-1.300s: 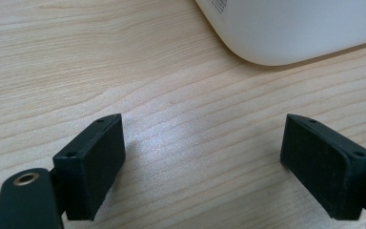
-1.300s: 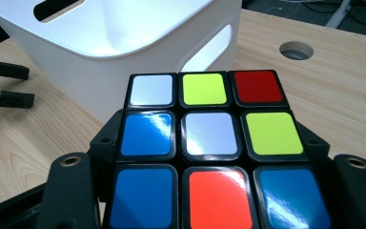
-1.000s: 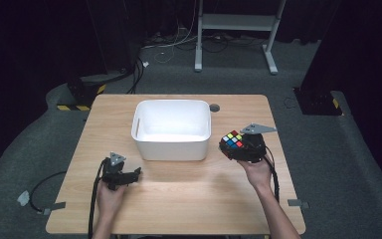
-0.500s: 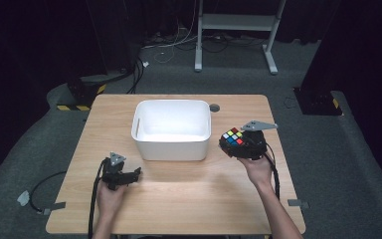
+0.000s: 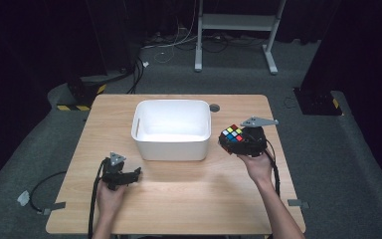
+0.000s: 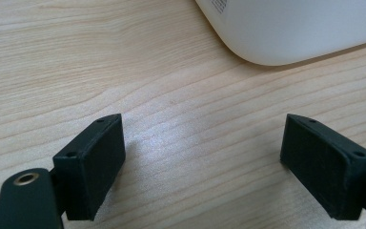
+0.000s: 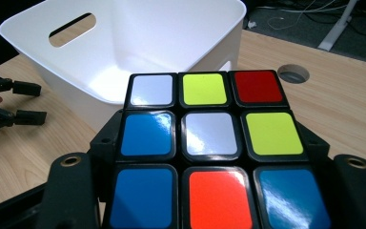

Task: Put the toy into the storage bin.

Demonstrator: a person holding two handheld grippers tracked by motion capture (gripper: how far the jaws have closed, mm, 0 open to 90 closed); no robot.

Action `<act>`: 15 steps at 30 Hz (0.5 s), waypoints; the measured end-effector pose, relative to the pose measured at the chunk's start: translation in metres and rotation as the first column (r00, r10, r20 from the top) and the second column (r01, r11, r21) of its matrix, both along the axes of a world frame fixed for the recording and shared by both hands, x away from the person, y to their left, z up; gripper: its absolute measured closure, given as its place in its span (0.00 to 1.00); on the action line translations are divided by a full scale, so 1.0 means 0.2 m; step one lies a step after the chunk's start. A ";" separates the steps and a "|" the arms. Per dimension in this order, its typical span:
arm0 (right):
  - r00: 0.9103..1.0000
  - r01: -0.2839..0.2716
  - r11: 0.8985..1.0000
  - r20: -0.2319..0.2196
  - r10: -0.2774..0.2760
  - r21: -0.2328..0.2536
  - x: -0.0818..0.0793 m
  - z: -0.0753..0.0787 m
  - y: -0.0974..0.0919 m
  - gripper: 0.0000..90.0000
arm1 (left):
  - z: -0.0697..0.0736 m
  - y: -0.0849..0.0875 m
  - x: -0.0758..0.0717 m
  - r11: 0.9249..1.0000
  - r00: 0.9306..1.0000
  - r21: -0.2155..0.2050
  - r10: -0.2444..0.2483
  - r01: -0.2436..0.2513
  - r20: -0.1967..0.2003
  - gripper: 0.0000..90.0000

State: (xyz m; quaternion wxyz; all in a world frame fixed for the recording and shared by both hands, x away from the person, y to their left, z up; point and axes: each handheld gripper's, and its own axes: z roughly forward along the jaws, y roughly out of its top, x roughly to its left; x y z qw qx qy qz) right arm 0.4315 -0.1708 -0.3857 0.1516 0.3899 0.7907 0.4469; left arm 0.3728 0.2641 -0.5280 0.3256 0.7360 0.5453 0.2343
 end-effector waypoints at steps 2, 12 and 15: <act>1.000 -0.003 1.000 0.002 0.003 -0.006 0.00 0.01 0.01 0.37 | 0.00 0.00 0.00 1.000 1.000 0.000 0.000 0.000 0.000 0.17; 1.000 -0.011 1.000 0.003 0.011 -0.001 0.02 0.04 0.02 0.37 | 0.00 0.00 0.00 1.000 1.000 0.000 0.000 0.000 0.000 0.17; 1.000 -0.018 1.000 0.002 0.018 0.002 0.02 0.05 0.02 0.37 | 0.00 0.00 0.00 1.000 1.000 0.000 0.000 0.000 0.000 0.17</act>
